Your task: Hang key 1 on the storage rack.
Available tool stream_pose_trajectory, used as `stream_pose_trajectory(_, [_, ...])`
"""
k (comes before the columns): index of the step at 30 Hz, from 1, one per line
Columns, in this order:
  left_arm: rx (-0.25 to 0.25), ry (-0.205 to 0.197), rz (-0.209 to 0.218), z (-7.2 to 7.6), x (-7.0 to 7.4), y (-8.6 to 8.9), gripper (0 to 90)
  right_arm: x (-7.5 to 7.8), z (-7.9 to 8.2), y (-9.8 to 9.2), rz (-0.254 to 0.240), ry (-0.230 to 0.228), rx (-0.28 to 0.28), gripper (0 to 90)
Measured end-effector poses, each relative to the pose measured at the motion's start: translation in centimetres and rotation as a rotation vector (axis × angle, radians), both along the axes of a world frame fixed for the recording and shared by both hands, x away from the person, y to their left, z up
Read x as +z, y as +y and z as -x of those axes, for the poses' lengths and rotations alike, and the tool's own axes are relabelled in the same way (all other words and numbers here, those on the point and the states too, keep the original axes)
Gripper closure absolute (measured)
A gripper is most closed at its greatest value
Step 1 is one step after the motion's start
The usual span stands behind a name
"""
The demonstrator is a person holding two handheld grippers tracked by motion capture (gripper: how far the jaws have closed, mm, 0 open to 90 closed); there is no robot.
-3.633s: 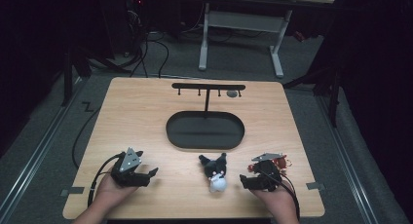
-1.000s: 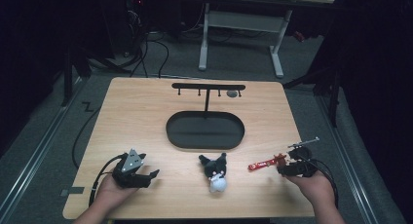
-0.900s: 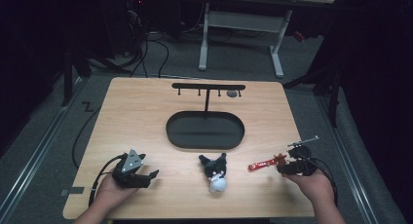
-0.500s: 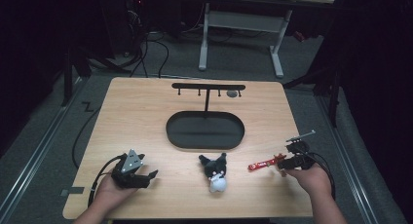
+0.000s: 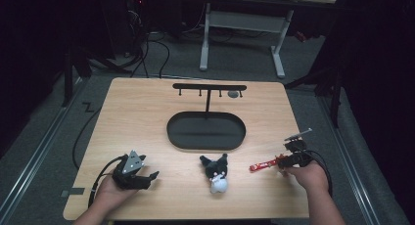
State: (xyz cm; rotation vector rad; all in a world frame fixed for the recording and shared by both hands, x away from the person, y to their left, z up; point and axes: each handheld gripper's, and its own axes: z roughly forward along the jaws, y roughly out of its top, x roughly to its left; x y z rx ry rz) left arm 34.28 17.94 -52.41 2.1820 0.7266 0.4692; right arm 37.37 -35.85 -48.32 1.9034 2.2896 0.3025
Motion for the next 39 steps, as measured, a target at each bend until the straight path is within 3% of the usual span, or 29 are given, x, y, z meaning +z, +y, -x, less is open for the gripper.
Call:
stream_pose_trajectory(8, [-0.010,-0.003,-0.014,0.1,0.0,-0.2,23.8,-0.3,-0.2,0.7,0.037,0.025,0.032,63.8])
stream_pose_trajectory(12, [-0.008,0.000,-0.011,0.1,-0.1,-0.2,24.0,-0.1,-0.1,1.2,0.056,0.015,0.051,65.2])
stream_pose_trajectory(31, [-0.020,-0.005,-0.019,0.2,0.0,-0.3,24.2,5.9,2.6,4.8,0.069,-0.026,0.149,66.0])
stream_pose_trajectory(39, [-0.020,-0.006,-0.014,0.2,0.0,-0.3,24.2,6.9,3.1,5.1,0.068,-0.049,0.154,66.0])
